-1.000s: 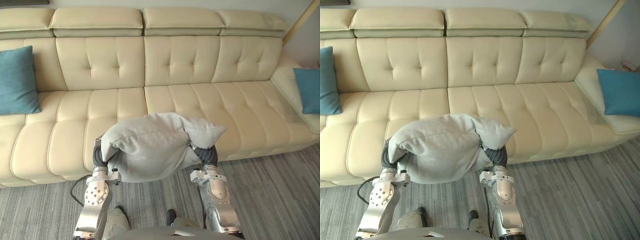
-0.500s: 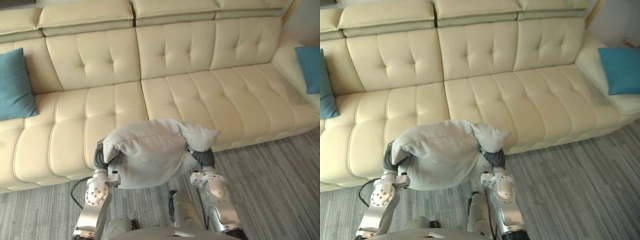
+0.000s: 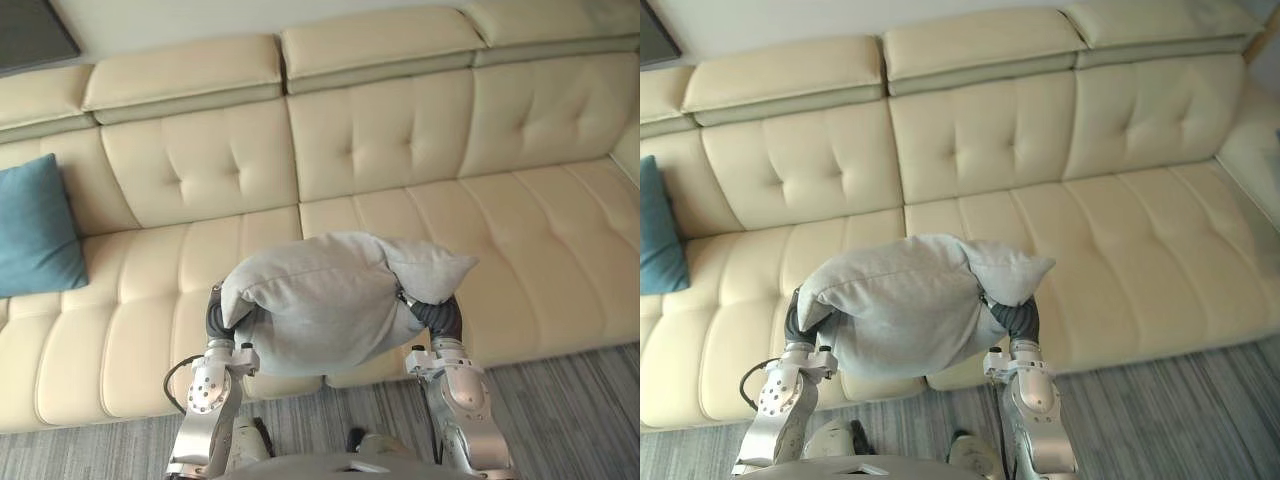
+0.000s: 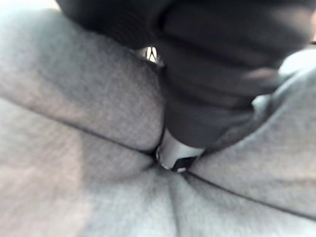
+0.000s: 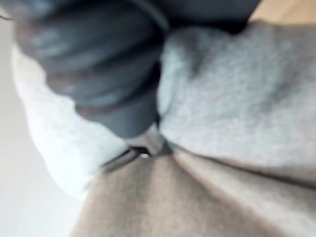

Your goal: Pick up cushions and gather them together orderly.

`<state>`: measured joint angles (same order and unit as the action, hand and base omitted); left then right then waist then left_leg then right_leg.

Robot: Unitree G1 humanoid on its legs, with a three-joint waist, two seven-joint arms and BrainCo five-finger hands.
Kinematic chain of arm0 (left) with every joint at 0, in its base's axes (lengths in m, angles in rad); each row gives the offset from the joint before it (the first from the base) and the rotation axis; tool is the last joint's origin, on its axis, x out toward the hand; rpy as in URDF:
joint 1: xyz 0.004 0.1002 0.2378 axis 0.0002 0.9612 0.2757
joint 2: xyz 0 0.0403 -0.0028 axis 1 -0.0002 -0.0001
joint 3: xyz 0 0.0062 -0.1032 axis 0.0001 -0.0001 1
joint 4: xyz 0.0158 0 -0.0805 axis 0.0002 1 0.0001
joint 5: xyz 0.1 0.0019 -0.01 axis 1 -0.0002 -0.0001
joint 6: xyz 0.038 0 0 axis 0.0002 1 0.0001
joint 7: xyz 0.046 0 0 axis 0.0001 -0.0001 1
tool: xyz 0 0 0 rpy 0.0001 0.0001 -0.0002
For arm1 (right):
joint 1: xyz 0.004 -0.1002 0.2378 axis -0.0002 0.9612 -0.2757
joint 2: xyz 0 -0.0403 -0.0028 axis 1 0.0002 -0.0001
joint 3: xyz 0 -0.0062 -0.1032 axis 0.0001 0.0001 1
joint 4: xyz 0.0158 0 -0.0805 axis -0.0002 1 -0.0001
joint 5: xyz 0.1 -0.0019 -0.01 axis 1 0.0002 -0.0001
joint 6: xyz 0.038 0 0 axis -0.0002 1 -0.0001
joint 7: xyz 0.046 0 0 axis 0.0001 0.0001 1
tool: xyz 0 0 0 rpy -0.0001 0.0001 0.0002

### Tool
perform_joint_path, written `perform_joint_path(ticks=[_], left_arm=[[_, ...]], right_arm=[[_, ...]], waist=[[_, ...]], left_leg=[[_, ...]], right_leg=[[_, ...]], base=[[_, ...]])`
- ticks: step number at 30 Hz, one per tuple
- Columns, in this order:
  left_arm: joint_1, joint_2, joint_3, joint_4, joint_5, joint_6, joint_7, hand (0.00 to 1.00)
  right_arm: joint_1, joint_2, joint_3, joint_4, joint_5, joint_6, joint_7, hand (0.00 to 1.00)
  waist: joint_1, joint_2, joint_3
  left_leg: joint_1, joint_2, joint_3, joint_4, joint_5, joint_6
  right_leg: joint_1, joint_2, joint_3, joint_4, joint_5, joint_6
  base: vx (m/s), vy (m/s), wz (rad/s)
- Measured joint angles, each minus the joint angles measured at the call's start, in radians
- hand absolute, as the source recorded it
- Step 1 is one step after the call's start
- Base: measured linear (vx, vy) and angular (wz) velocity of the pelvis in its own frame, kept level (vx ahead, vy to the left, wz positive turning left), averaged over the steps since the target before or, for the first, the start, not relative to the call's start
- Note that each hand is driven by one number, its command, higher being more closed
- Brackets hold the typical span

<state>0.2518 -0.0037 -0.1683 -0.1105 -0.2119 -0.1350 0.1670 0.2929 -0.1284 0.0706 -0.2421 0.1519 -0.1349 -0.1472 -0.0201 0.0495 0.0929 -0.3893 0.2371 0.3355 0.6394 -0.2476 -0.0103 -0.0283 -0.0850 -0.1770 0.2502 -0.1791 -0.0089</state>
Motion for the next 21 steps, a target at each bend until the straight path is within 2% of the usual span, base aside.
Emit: perform_joint_path(ticks=[1, 2, 3, 4, 6, 8, 10, 11, 12, 13, 15, 16, 17, 19, 21], left_arm=[[0.006, -0.001, -0.001, -0.012, 0.000, 0.000, -0.002, 1.00], [0.037, -0.005, -0.002, -0.067, 0.001, -0.001, -0.008, 1.00], [0.019, 0.021, 0.004, -0.073, 0.001, -0.004, -0.008, 1.00], [0.003, 0.042, 0.024, -0.078, 0.000, -0.009, -0.007, 1.00], [0.010, 0.062, 0.045, -0.074, 0.000, -0.005, -0.007, 1.00], [0.018, 0.077, 0.049, -0.066, 0.000, -0.003, -0.007, 1.00], [0.015, 0.085, 0.049, -0.036, 0.001, -0.003, -0.008, 1.00], [0.015, 0.085, 0.049, -0.017, 0.001, 0.002, -0.008, 1.00], [0.017, 0.085, 0.049, -0.008, 0.001, 0.005, -0.008, 1.00], [0.016, 0.085, 0.051, 0.007, 0.001, 0.005, -0.007, 1.00], [0.013, 0.087, 0.051, 0.007, 0.001, 0.005, -0.007, 1.00], [0.009, 0.085, 0.050, 0.011, 0.001, 0.005, -0.007, 1.00], [0.012, 0.067, 0.040, 0.022, 0.001, 0.009, -0.007, 1.00], [0.012, 0.062, 0.039, 0.022, 0.001, 0.009, -0.007, 1.00], [0.002, 0.064, 0.041, 0.021, 0.000, 0.008, -0.007, 1.00]], right_arm=[[0.009, 0.000, 0.000, -0.015, 0.000, 0.000, 0.001, 1.00], [0.034, -0.005, 0.000, -0.057, 0.000, -0.004, 0.007, 1.00], [0.021, 0.036, 0.000, -0.036, 0.000, -0.008, 0.010, 1.00], [0.006, 0.089, 0.003, -0.008, -0.001, -0.007, 0.016, 1.00], [-0.014, 0.134, 0.005, 0.024, -0.002, 0.000, 0.031, 1.00], [-0.041, 0.140, 0.005, 0.062, -0.003, 0.001, 0.036, 1.00], [-0.069, 0.128, 0.005, 0.124, -0.003, 0.001, 0.038, 1.00], [-0.083, 0.123, 0.004, 0.160, -0.002, 0.002, 0.040, 1.00], [-0.089, 0.121, 0.005, 0.179, -0.003, 0.001, 0.041, 1.00], [-0.096, 0.116, 0.006, 0.204, -0.003, 0.003, 0.041, 1.00], [-0.100, 0.115, 0.005, 0.213, -0.003, 0.003, 0.041, 1.00], [-0.101, 0.114, 0.004, 0.213, -0.003, 0.002, 0.041, 1.00], [-0.105, 0.083, 0.003, 0.219, -0.003, 0.004, 0.041, 1.00], [-0.108, 0.071, 0.005, 0.219, -0.003, 0.004, 0.041, 1.00], [-0.116, 0.072, 0.005, 0.219, -0.004, 0.004, 0.041, 1.00]], waist=[[0.002, 0.001, -0.001], [0.007, 0.032, -0.021], [-0.003, -0.016, -0.028], [0.013, -0.057, -0.022], [0.015, -0.089, -0.026], [0.018, -0.105, -0.017], [0.012, -0.109, -0.010], [0.010, -0.109, -0.007], [0.011, -0.104, -0.004], [0.005, -0.094, 0.002], [-0.005, -0.105, -0.002], [-0.012, -0.116, -0.004], [-0.013, -0.087, -0.002], [0.005, -0.066, -0.012], [0.000, -0.067, -0.011]], left_leg=[[-0.002, -0.013, 0.001, -0.058, 0.022, -0.003], [0.023, -0.040, -0.026, -0.263, 0.203, 0.006], [0.025, -0.093, -0.035, -0.277, 0.211, 0.011], [0.023, -0.113, -0.031, -0.301, 0.213, 0.018], [0.031, -0.116, -0.028, -0.301, 0.205, 0.025], [0.069, -0.118, -0.026, -0.311, 0.187, 0.018], [0.096, -0.119, -0.025, -0.320, 0.171, 0.004], [0.113, -0.124, -0.024, -0.343, 0.169, 0.009], [0.123, -0.124, -0.022, -0.357, 0.174, 0.011], [0.138, -0.124, -0.007, -0.383, 0.187, 0.012], [0.121, -0.141, -0.004, -0.380, 0.194, 0.003], [0.110, -0.160, -0.012, -0.377, 0.198, -0.002], [0.108, -0.163, -0.037, -0.393, 0.215, -0.015], [0.090, -0.153, -0.066, -0.400, 0.253, -0.011], [0.069, -0.146, -0.095, -0.394, 0.265, -0.007]], right_leg=[[0.013, -0.006, -0.002, 0.001, -0.008, 0.013], [0.030, 0.004, 0.004, 0.005, -0.052, 0.079], [0.025, -0.038, 0.014, 0.000, -0.072, 0.093], [0.012, -0.053, 0.036, -0.010, -0.058, 0.090], [0.011, -0.052, 0.053, -0.009, -0.030, 0.098], [-0.009, -0.051, 0.096, 0.071, -0.015, 0.111], [-0.061, -0.054, 0.117, 0.185, -0.015, 0.114], [-0.097, -0.065, 0.116, 0.250, -0.005, 0.128], [-0.116, -0.070, 0.117, 0.277, 0.001, 0.124], [-0.120, -0.075, 0.116, 0.248, -0.045, 0.107], [-0.132, -0.069, 0.114, 0.125, -0.044, 0.096], [-0.137, -0.076, 0.119, 0.090, -0.052, 0.120], [-0.138, -0.076, 0.108, 0.076, -0.046, 0.110], [-0.144, -0.050, 0.103, 0.052, -0.022, 0.102], [-0.151, -0.049, 0.079, 0.068, -0.016, 0.105]], base=[[0.34, 0.325, 0.18], [0.28, 0.279, 0.33], [0.34, 0.327, 0.27], [0.18, 0.169, 0.23], [0.14, 0.113, -0.07], [0.07, 0.094, -0.22], [-0.06, 0.049, -0.36], [-0.11, 0.035, -0.48], [-0.15, 0.015, -0.49], [-0.15, -0.004, -0.37], [-0.12, -0.063, -0.07], [-0.09, -0.077, 0.20], [-0.05, -0.045, 0.13], [-0.03, -0.041, 0.00], [0.00, -0.077, 0.22]])
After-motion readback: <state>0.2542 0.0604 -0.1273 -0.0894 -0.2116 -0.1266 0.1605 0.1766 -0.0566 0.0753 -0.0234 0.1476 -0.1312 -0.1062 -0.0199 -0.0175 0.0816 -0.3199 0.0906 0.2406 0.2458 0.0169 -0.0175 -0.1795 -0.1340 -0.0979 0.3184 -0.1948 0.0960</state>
